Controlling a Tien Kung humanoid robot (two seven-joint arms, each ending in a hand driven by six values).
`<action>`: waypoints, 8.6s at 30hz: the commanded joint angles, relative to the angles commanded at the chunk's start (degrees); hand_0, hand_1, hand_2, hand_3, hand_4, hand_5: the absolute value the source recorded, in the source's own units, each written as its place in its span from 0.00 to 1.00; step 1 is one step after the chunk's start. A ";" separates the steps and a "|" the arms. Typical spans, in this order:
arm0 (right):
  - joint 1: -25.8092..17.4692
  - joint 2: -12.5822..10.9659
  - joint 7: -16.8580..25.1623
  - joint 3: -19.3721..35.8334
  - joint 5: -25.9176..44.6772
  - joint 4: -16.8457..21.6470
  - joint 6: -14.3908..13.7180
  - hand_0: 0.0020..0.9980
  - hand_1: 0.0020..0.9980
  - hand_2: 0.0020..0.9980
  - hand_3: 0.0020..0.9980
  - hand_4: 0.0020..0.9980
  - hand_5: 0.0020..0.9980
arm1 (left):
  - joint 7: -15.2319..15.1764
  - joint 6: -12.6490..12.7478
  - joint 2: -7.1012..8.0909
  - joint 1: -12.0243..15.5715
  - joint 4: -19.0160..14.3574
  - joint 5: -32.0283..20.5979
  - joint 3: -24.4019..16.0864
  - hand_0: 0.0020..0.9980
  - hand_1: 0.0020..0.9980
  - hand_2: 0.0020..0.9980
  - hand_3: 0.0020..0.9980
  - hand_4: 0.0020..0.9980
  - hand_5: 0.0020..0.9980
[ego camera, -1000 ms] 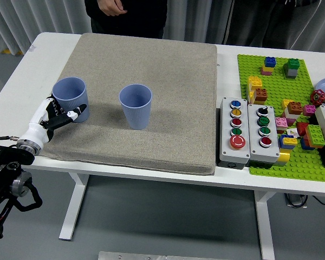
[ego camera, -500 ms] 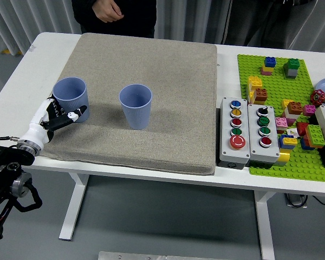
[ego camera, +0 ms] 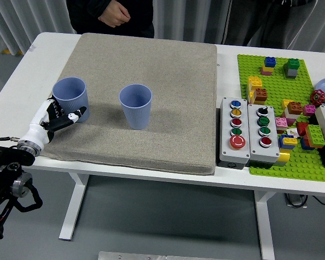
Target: Pick cup pour cup place
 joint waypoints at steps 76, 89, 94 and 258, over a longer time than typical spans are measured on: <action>0.37 -0.12 0.06 -0.06 0.02 0.00 -0.07 0.72 0.67 0.66 0.62 0.00 0.24 | -0.11 3.63 -1.04 -0.81 -0.64 -0.74 1.30 0.60 0.60 0.66 0.63 0.72 0.09; 0.33 -0.22 0.08 -0.09 0.03 0.00 -0.12 0.72 0.67 0.66 0.61 0.00 0.24 | 0.67 5.88 -0.80 -0.01 -6.01 5.60 0.07 0.57 0.59 0.65 0.61 0.71 0.09; 0.34 -0.33 0.16 -0.18 0.15 0.00 -0.20 0.72 0.67 0.66 0.61 0.00 0.24 | 1.13 6.60 -0.26 0.12 -9.17 7.93 -0.38 0.57 0.59 0.64 0.61 0.70 0.08; 1.11 -1.28 0.55 -1.03 1.55 0.00 -1.20 0.72 0.67 0.66 0.61 0.00 0.21 | 15.57 10.45 18.51 -22.40 -18.14 72.64 26.30 0.56 0.55 0.60 0.57 0.67 0.05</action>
